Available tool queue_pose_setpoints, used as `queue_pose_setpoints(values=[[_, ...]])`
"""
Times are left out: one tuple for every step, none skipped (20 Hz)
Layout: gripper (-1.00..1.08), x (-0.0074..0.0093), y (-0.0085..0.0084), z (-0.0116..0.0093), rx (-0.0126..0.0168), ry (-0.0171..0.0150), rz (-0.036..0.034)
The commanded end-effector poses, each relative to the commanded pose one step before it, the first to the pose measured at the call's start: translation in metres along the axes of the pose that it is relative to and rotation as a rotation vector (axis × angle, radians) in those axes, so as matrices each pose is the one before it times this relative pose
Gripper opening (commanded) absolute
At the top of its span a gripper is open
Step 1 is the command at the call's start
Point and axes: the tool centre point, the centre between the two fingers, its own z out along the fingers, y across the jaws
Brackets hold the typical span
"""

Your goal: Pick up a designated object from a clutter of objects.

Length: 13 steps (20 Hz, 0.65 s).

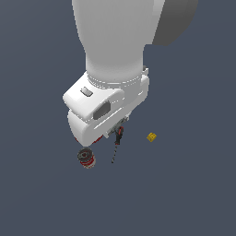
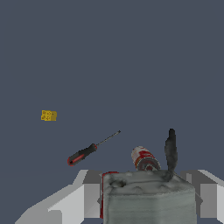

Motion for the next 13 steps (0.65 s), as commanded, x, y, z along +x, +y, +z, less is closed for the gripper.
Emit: queue_pose_setpoints(values=[[-1.0,-0.00117,0.0086,-0.00895,0.00007,-0.0003,-0.00082],[-1.0,-0.00035,0.00273,-0.00266,0.0,0.0,0.0],[-1.0,-0.0003,0.00245,-0.00237,0.0,0.0,0.0],[-1.0,-0.00032,0.00219,-0.00216,-0.00032,-0.00022,0.00029],[-1.0,-0.00021,0.00191,-0.00183,0.0,0.0,0.0],[-1.0,-0.00017,0.00166,-0.00159,0.0,0.0,0.0],[-1.0,-0.00014,0.00142,-0.00135,0.0,0.0,0.0],[-1.0,-0.00011,0.00119,-0.00113,0.0,0.0,0.0],[-1.0,-0.00008,0.00096,-0.00091,0.0,0.0,0.0],[-1.0,-0.00006,0.00074,-0.0007,0.0,0.0,0.0],[-1.0,-0.00004,0.00053,-0.0005,0.0,0.0,0.0],[-1.0,-0.00002,0.00032,-0.0003,0.0,0.0,0.0],[-1.0,-0.00001,0.00011,-0.0001,0.0,0.0,0.0]])
